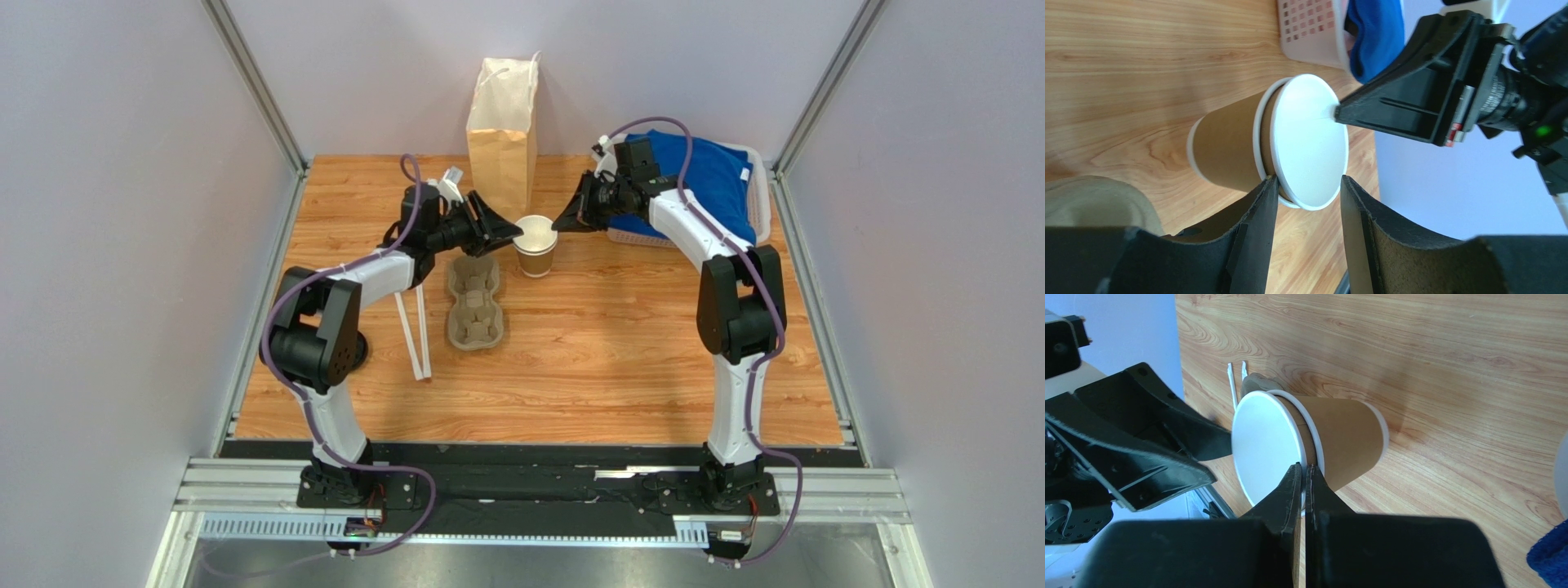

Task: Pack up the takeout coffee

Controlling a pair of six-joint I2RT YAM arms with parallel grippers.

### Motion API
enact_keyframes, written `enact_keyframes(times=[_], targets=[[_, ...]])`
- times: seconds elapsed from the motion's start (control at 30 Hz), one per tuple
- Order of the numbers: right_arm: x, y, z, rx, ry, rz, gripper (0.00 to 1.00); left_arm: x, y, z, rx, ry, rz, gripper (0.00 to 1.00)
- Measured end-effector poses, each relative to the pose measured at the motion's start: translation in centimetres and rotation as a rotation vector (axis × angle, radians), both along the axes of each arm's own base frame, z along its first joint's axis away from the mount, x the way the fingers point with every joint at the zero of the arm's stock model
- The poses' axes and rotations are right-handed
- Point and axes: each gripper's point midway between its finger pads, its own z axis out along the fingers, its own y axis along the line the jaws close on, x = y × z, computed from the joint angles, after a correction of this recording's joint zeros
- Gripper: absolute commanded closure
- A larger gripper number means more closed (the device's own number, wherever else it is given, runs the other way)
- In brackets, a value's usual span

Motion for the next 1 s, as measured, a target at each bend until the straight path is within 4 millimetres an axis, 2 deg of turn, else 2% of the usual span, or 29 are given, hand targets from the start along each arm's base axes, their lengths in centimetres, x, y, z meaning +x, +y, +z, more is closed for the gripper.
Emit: enact_keyframes(times=[0.13, 0.23, 0.53, 0.63, 0.7, 0.77, 0.87, 0.9, 0.97, 1.0], targets=[[-0.1, 0.2, 0.2, 0.014, 0.004, 0.008, 1.0, 0.3, 0.2, -1.0, 0.06, 0.022, 0.007, 0.49], [-0.2, 0.4, 0.3, 0.027, 0.006, 0.014, 1.0, 0.5, 0.4, -1.3, 0.093, 0.033, 0.011, 0.53], [-0.3, 0.6, 0.4, 0.049, 0.006, 0.023, 1.0, 0.6, 0.6, -2.8, 0.172, 0.079, 0.016, 0.75], [-0.4, 0.7, 0.4, 0.053, 0.008, 0.027, 1.0, 0.5, 0.8, -3.2, 0.192, 0.1, 0.02, 0.86], [-0.5, 0.7, 0.4, 0.058, 0.009, 0.032, 1.0, 0.5, 1.0, -3.5, 0.204, 0.109, 0.024, 0.97], [-0.7, 0.9, 0.5, 0.065, 0.012, 0.043, 0.92, 0.5, 1.1, -3.6, 0.216, 0.119, 0.032, 1.0], [-0.9, 1.1, 0.6, 0.068, 0.007, 0.062, 0.68, 0.5, 1.3, -3.8, 0.226, 0.131, 0.042, 1.0], [-1.0, 1.2, 0.7, 0.068, 0.006, 0.066, 0.47, 0.5, 1.3, -3.8, 0.227, 0.136, 0.041, 1.0], [-1.2, 1.3, 0.8, 0.062, -0.001, 0.082, 0.31, 0.3, 1.2, -3.9, 0.224, 0.145, 0.036, 1.0], [-1.2, 1.4, 1.0, 0.055, -0.025, 0.101, 0.17, 0.2, 1.1, -3.8, 0.218, 0.148, 0.029, 1.0]])
